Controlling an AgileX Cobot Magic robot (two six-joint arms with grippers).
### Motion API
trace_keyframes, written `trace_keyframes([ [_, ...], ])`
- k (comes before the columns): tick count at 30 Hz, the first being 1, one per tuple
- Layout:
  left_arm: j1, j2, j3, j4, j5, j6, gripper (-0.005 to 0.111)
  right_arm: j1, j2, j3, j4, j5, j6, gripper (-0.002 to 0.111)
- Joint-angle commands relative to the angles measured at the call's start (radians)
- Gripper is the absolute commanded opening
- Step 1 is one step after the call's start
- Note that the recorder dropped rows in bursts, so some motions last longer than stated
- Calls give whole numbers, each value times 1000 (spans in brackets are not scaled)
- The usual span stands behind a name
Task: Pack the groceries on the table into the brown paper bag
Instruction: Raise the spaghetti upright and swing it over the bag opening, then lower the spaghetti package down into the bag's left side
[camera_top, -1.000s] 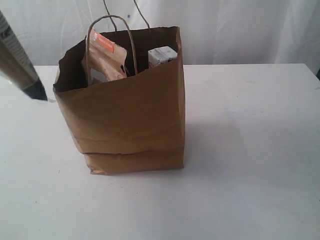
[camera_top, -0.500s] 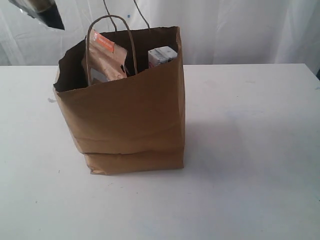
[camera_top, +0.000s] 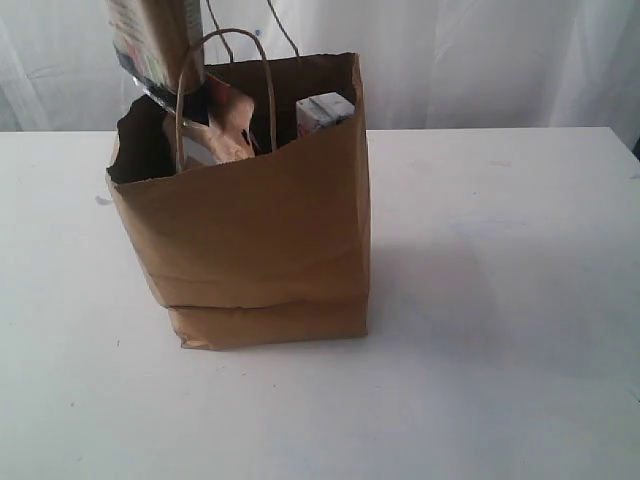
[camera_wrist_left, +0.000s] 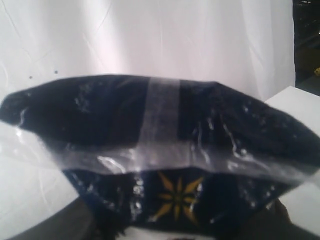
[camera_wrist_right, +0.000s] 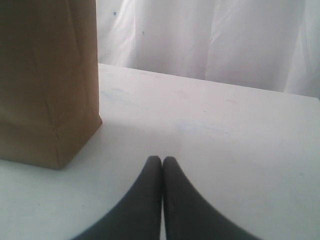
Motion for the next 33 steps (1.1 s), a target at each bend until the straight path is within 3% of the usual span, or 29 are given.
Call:
trace_keyframes([
  [1,-6,19,-19,54,-84,-44,0,-9,-6,6,1,2,-8,0],
  [6,-6,37,-19,40,-137,-112,0,-9,-6,6,1,2,-8,0],
  [20,-6,41,71,-49,5,-114,0,-9,-6,6,1,2,-8,0],
  [33,-6,78,114,-56,-33,-167,0,-9,-6,6,1,2,-8,0],
])
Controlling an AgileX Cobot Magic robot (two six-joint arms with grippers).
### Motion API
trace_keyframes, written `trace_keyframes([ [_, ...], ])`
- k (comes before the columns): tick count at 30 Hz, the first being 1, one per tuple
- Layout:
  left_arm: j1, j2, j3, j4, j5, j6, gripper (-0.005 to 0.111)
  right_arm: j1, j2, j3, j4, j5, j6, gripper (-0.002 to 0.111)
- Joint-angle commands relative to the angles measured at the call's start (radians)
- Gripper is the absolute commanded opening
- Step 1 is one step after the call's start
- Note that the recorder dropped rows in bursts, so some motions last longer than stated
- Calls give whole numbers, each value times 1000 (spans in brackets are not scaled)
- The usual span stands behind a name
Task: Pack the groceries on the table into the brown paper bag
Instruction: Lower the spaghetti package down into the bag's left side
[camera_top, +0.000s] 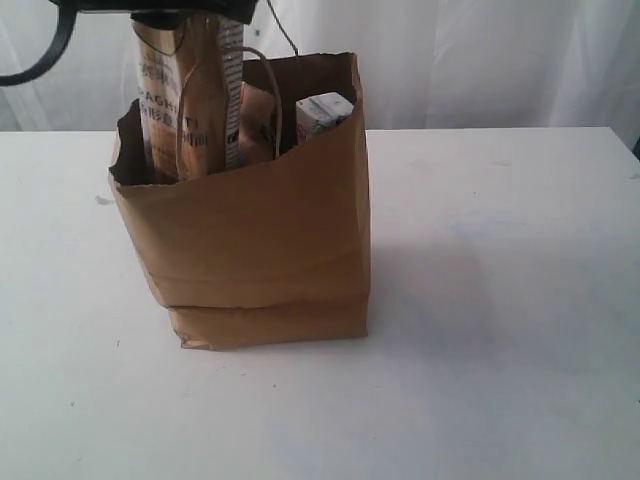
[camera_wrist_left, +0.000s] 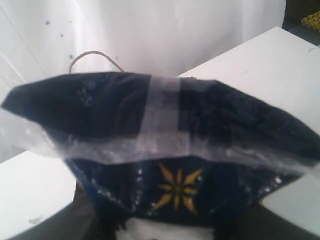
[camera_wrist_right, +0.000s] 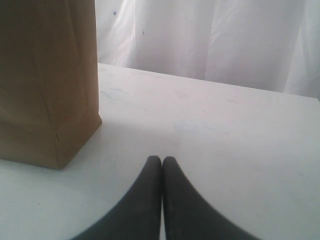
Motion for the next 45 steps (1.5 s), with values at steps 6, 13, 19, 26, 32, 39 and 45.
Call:
trace_keyframes([
  [6,-6,51,-5,49,-53,-20,0,-9,-6,6,1,2,-8,0],
  [13,-6,111,-5,77,2,-20,0,-9,-6,6,1,2,-8,0],
  [19,15,159,-5,72,-16,-20,0,-9,-6,6,1,2,-8,0],
  [26,106,150,140,70,-248,-138,0,-9,-6,6,1,2,-8,0],
  [32,135,107,167,112,-257,-174,0,-9,-6,6,5,2,-8,0],
  [39,189,96,167,121,-135,-197,0,-9,-6,6,5,2,-8,0],
  [45,196,106,167,116,-229,-202,0,-9,-6,6,5,2,-8,0],
])
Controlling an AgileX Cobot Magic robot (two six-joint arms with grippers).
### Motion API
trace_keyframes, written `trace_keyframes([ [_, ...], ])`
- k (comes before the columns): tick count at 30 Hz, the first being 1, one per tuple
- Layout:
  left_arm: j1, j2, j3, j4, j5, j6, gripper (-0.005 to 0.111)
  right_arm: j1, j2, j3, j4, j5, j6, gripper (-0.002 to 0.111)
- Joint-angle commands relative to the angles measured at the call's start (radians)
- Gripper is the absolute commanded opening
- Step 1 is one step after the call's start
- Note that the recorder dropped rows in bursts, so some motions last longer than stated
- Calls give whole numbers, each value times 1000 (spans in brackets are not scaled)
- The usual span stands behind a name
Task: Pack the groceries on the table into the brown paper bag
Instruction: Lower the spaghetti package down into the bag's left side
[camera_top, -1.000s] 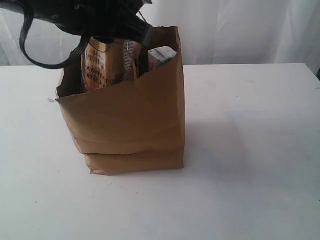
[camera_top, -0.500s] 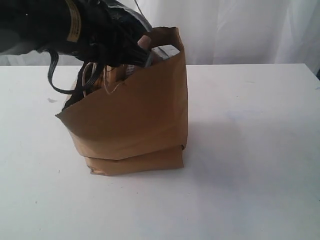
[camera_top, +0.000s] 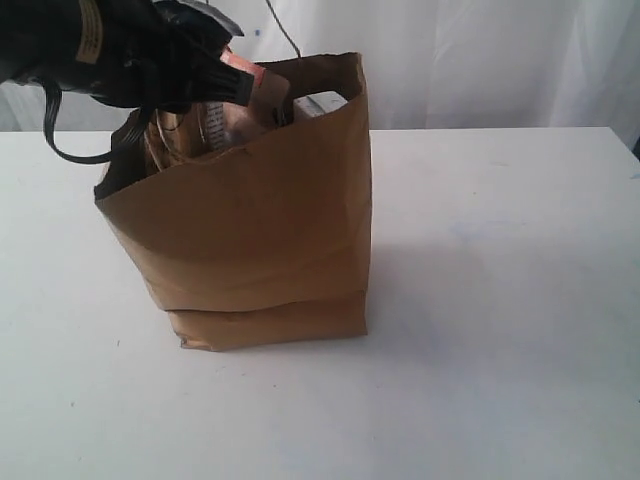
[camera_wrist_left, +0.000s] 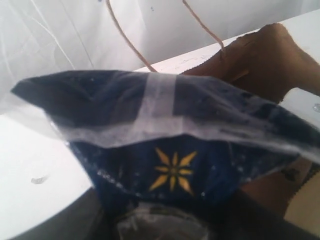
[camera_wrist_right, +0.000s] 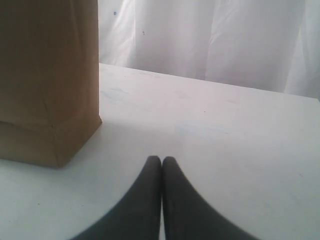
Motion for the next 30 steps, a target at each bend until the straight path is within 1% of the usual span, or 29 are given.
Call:
trace_keyframes([
  [1,7,-2,-2,41,-59,2,0,-9,-6,6,3,2,-8,0],
  [4,7,11,-2,32,-24,2,0,-9,-6,6,3,2,-8,0],
  [12,7,1,-2,32,-17,2,1,-9,-6,6,3,2,-8,0],
  [14,7,-3,-2,32,-17,4,14,-9,-6,6,3,2,-8,0],
  [15,7,-5,-2,32,-17,4,28,-9,-6,6,3,2,-8,0],
  [16,7,-5,-2,32,-17,4,38,-9,-6,6,3,2,-8,0],
  [17,7,-5,-2,32,-15,4,54,-9,-6,6,3,2,-8,0],
  [19,7,-5,-2,32,12,7,71,-9,-6,6,3,2,-8,0],
  [22,7,-5,-2,34,53,36,72,-9,-6,6,3,2,-8,0],
  [30,7,-5,-13,55,58,36,72,-9,-6,6,3,2,-8,0],
])
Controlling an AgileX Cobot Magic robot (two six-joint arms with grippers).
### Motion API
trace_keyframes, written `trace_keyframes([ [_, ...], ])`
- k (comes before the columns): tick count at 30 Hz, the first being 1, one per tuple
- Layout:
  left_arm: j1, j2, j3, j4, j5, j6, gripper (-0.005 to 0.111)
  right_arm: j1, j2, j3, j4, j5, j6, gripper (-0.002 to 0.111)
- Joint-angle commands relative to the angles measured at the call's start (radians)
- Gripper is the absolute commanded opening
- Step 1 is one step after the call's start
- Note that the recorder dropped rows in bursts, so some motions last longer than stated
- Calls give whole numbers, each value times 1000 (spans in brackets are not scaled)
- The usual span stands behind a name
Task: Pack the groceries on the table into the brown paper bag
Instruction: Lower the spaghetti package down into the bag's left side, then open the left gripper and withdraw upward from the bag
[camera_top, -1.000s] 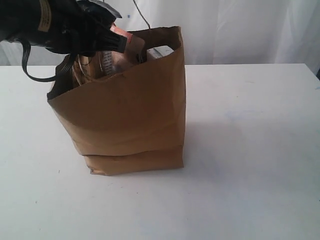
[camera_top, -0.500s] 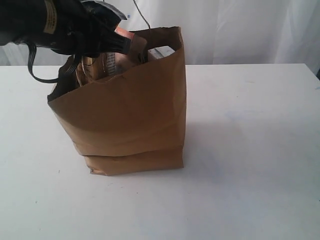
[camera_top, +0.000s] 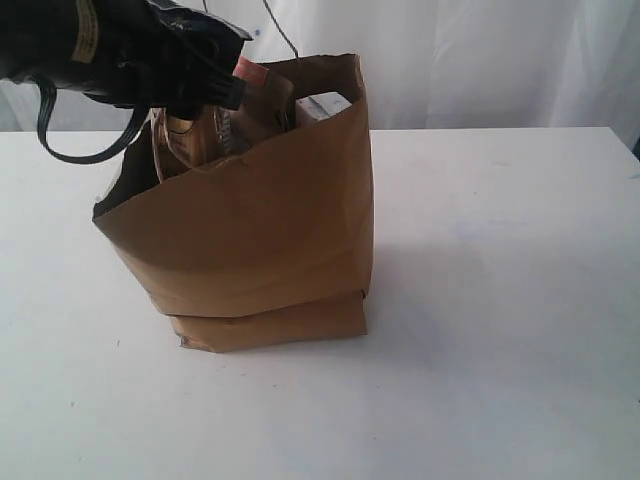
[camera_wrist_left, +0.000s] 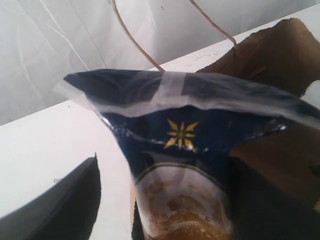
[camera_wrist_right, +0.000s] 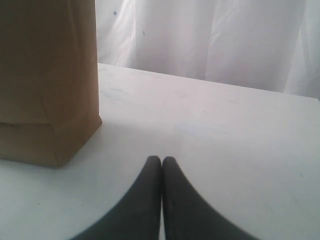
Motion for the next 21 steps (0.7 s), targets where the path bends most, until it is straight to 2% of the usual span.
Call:
trace_keyframes([
  [1,7,-8,-35,24,48,7,72,-9,-6,6,2,2,-8,0],
  [7,7,-8,-88,-2,64,7,72,-9,-6,6,2,2,-8,0],
  [21,7,-8,-88,-13,71,40,71,-9,-6,6,2,2,-8,0],
])
